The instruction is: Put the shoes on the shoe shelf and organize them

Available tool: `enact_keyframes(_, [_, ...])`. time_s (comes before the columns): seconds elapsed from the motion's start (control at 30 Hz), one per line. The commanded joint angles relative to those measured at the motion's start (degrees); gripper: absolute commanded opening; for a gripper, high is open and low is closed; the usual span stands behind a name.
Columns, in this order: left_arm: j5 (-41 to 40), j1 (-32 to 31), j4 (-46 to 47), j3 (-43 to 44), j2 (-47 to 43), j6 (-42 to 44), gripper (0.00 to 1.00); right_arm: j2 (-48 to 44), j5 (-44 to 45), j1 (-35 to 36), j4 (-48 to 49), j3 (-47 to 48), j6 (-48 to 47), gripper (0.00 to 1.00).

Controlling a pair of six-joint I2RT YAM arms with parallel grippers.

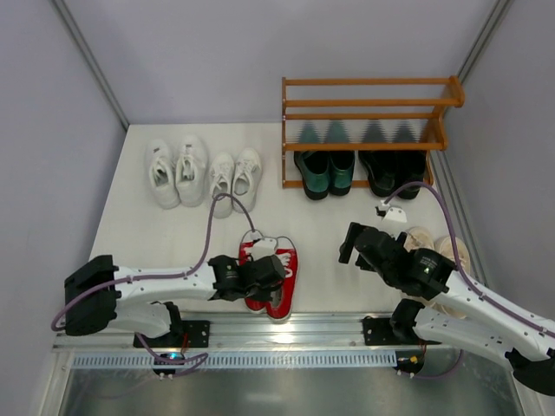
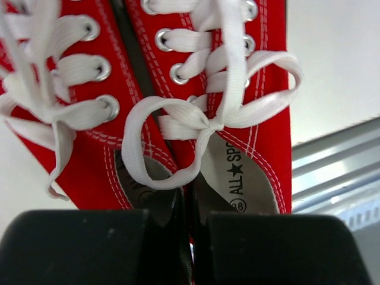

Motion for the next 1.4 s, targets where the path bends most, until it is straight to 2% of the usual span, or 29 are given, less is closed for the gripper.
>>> enact_keyframes(0.0, [-0.5, -1.2, 10.8, 7.3, 3.2, 1.4, 0.00, -0.9, 3.7, 0.4, -1.0, 0.7, 1.4, 0.98])
enact_keyframes(0.27, [-4.8, -1.2, 17.5, 15.3, 13.2, 3.9, 0.00, -1.3, 5.0, 0.4, -2.4, 0.9, 1.5, 0.98])
enact_keyframes(0.47, [-6.5, -1.2, 19.5, 18.6, 17.9, 0.9, 0.00, -0.8, 5.1, 0.4, -2.0, 1.1, 0.8, 0.98])
enact_keyframes(0.5, [-6.5, -1.2, 19.8, 18.7, 18.6, 0.4, 0.03, -0.8, 5.1, 0.3, -2.2, 1.2, 0.7, 0.98])
enact_keyframes(0.53, [-6.5, -1.2, 19.8, 18.7, 18.7, -0.1, 0.13, -0.8, 5.1, 0.4, -2.1, 1.3, 0.5, 0.98])
enact_keyframes(0.57, [-6.5, -1.2, 19.9, 18.6, 18.8, -1.1, 0.39, -0.9, 5.1, 0.4, -2.0, 1.3, 0.2, 0.98])
enact_keyframes(0.67, [-6.3, -1.2, 19.4, 17.3, 17.0, -2.3, 0.77, -1.0, 4.8, 0.4, -1.4, 1.6, -1.4, 0.98])
enact_keyframes(0.77, [-8.2, -1.2, 17.6, 15.3, 12.3, -3.5, 0.91, -1.0, 4.3, 0.4, -0.2, 1.8, -3.4, 0.98])
enact_keyframes(0.9, [-11.7, -1.2, 12.7, 12.7, 3.2, -3.8, 0.95, -0.1, -0.1, 0.4, 6.3, 0.7, -7.4, 0.98])
enact_keyframes(1.07, [-17.3, -1.2, 3.2, 9.5, -12.5, -4.1, 0.99, 7.7, -7.4, 2.3, 16.7, -1.2, -8.7, 0.98])
enact_keyframes(1.13, [-18.8, -1.2, -1.6, 7.9, -17.0, -4.7, 1.00, 13.2, -7.3, 6.5, 21.0, -0.5, -8.0, 0.98])
enact_keyframes(1.27, [-22.6, -1.2, -8.9, 5.7, -25.9, -6.2, 1.00, 22.9, -2.8, 12.5, 22.5, 3.6, -3.8, 0.98])
enact_keyframes(1.37, [-23.8, -1.2, -12.6, 4.4, -31.0, -7.8, 1.00, 26.5, -3.1, 13.8, 24.1, 4.8, -0.4, 0.98])
